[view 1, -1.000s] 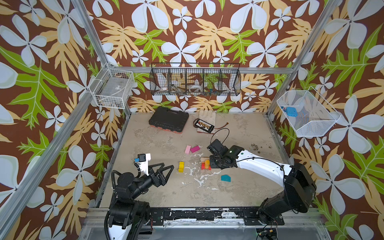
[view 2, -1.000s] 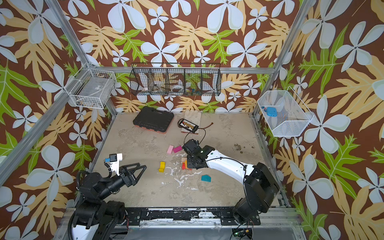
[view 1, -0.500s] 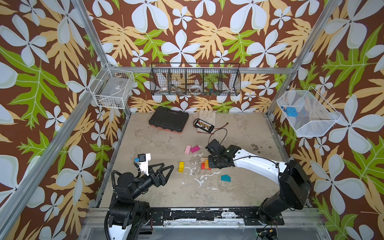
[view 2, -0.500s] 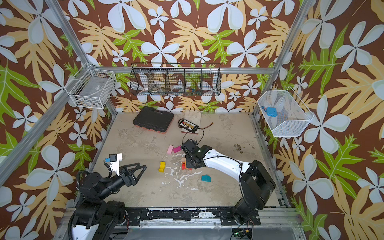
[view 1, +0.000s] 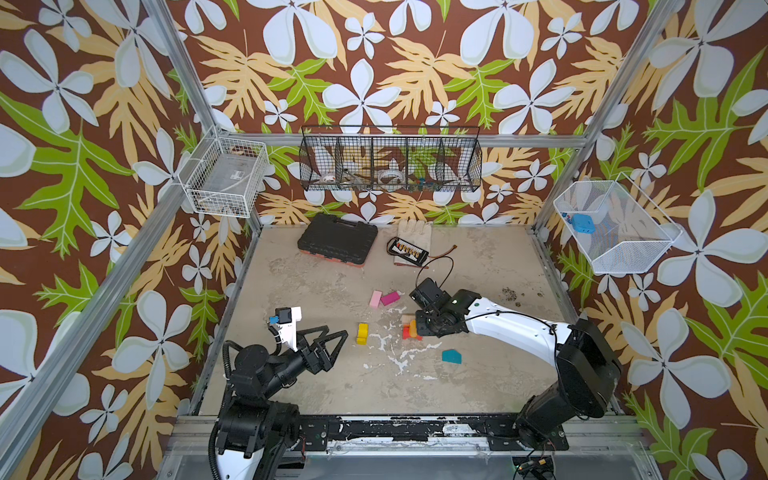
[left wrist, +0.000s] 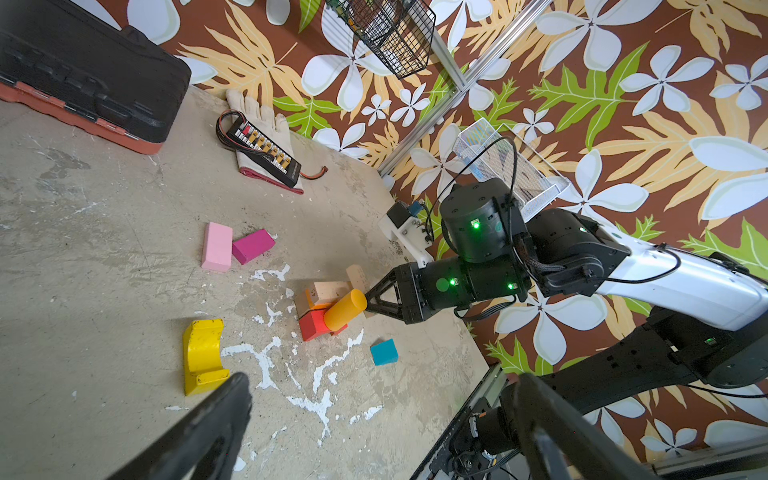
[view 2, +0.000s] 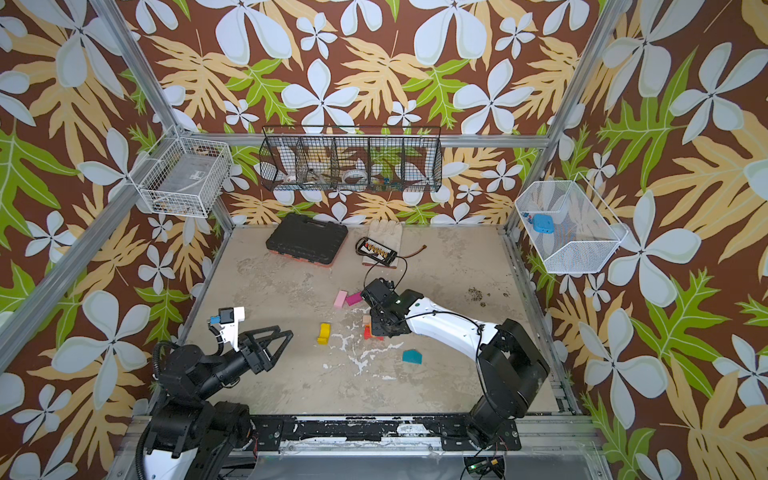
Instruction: Build the wood block tower
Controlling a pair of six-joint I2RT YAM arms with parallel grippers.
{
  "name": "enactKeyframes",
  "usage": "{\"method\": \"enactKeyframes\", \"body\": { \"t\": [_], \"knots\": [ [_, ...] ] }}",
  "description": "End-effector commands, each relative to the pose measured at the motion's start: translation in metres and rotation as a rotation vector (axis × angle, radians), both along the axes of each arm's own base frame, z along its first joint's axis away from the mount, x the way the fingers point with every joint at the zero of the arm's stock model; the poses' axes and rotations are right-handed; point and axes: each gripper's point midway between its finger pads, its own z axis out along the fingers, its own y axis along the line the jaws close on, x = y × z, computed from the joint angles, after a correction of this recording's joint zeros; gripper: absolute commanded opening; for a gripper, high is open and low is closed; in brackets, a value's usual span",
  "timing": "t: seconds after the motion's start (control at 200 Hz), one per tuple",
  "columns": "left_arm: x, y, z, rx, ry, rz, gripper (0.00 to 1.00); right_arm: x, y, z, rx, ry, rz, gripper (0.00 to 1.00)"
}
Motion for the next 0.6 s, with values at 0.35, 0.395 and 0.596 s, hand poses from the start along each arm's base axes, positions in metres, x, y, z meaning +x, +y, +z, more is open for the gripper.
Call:
{"method": "enactKeyframes", "body": {
  "t": [0.35, 0.395, 0.596],
  "knots": [
    [-0.0003, -0.0007, 0.0047, -0.009, -0.017, -0.004, 1.0, 0.003, 0.0036, 0.0015, 0.007, -0.008, 0.008, 0.15],
    [0.0, -0.0003, 0.0047, -0.01, -0.017, -0.002, 1.0, 0.0032, 0.0039, 0.0011, 0.009, -0.007, 0.008, 0.15],
    [0.0, -0.0008, 0.004, -0.01, -0.014, -0.004, 1.0, 0.0033, 0.0045, 0.0019, 0.011, -0.01, 0.012, 0.2]
  ]
}}
